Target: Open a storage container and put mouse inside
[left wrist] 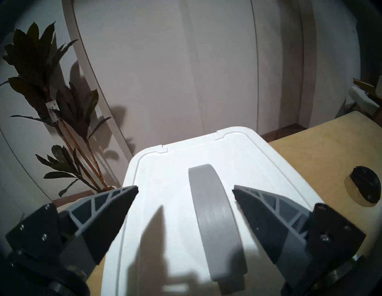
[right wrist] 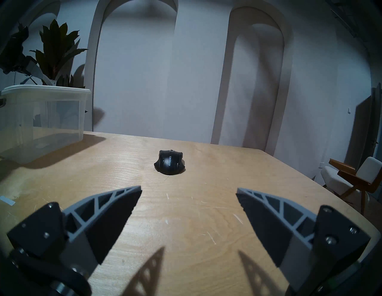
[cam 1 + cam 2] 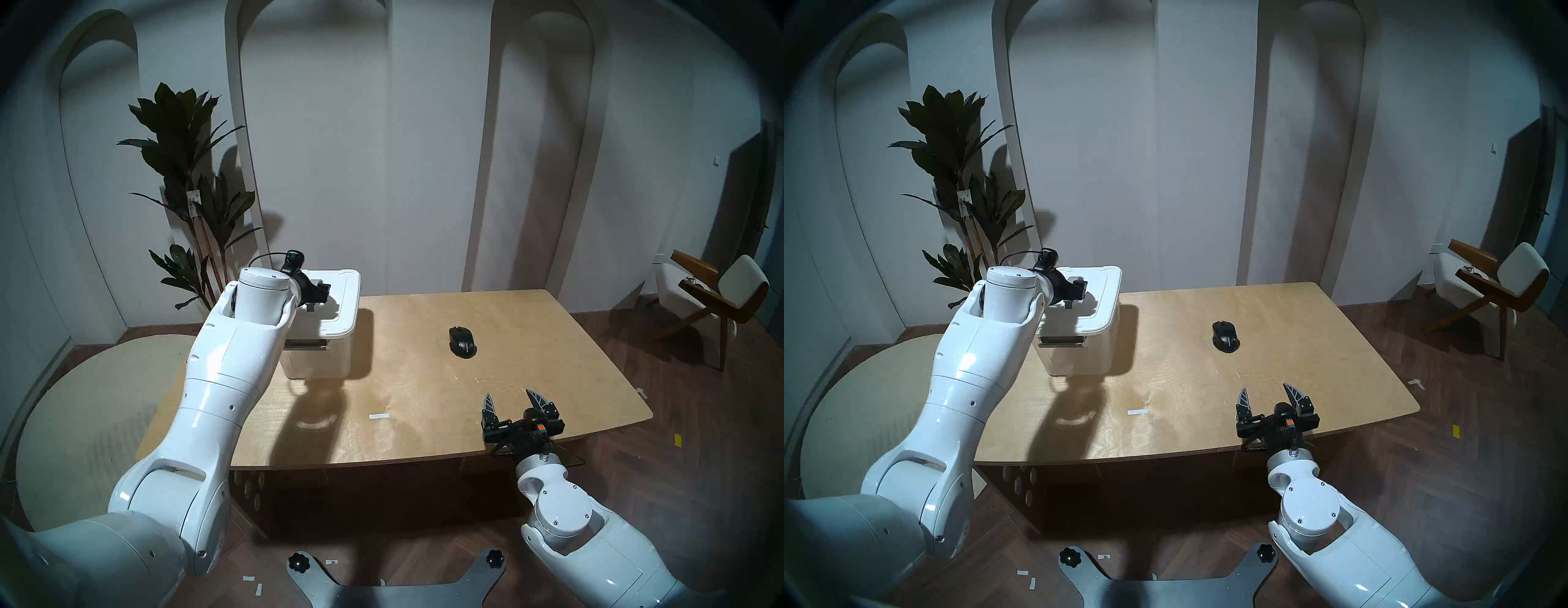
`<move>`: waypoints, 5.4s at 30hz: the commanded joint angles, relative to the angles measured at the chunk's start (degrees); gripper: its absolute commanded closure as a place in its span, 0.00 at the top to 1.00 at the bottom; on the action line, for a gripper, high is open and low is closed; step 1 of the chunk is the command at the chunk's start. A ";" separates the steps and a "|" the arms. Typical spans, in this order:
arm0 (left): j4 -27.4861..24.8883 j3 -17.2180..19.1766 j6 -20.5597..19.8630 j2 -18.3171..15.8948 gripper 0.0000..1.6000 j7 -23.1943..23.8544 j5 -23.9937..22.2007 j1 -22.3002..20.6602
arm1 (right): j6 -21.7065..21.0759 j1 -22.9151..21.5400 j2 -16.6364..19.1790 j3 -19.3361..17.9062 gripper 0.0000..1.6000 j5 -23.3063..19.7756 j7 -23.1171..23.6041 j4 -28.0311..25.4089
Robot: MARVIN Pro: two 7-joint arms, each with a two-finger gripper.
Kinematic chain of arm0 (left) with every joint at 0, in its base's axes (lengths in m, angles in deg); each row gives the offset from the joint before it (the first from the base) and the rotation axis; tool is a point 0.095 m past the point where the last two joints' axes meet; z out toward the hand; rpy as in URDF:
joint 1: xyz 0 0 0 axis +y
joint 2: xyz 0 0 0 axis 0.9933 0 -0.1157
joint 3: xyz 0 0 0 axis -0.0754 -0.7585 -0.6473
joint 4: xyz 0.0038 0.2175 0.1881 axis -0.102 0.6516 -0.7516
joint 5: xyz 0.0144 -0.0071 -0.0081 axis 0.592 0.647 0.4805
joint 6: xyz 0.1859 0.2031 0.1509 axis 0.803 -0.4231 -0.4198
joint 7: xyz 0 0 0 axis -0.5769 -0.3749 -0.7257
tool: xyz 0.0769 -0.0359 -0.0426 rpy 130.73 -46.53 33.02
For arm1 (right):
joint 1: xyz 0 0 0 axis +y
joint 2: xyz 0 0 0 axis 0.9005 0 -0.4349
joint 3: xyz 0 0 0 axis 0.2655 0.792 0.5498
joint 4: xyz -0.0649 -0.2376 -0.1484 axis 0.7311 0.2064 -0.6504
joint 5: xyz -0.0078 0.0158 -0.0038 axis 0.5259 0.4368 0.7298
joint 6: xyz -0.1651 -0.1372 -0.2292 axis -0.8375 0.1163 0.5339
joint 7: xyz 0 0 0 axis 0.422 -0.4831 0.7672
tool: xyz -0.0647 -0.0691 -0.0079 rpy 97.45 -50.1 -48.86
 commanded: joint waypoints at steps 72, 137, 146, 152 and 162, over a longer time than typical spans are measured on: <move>-24.96 20.86 -5.70 -15.87 0.00 -2.90 12.30 21.08 | 0.55 -0.40 0.16 0.46 1.00 -0.13 -0.42 -1.08; -7.57 14.85 17.59 -4.90 0.00 -2.03 6.01 23.82 | 0.72 -0.13 0.26 0.24 1.00 -0.41 -0.05 -1.39; -3.23 12.96 18.52 -4.50 0.00 -2.79 6.45 18.44 | 0.62 -0.26 0.20 0.29 1.00 -0.38 -0.04 -1.22; -0.73 11.10 19.17 -4.49 0.00 -2.59 6.45 15.57 | 0.60 -0.29 0.19 0.30 1.00 -0.38 -0.03 -1.17; 5.03 8.27 20.98 -2.62 0.00 -2.71 6.65 11.42 | 0.66 -0.23 0.22 0.28 1.00 -0.39 -0.03 -1.26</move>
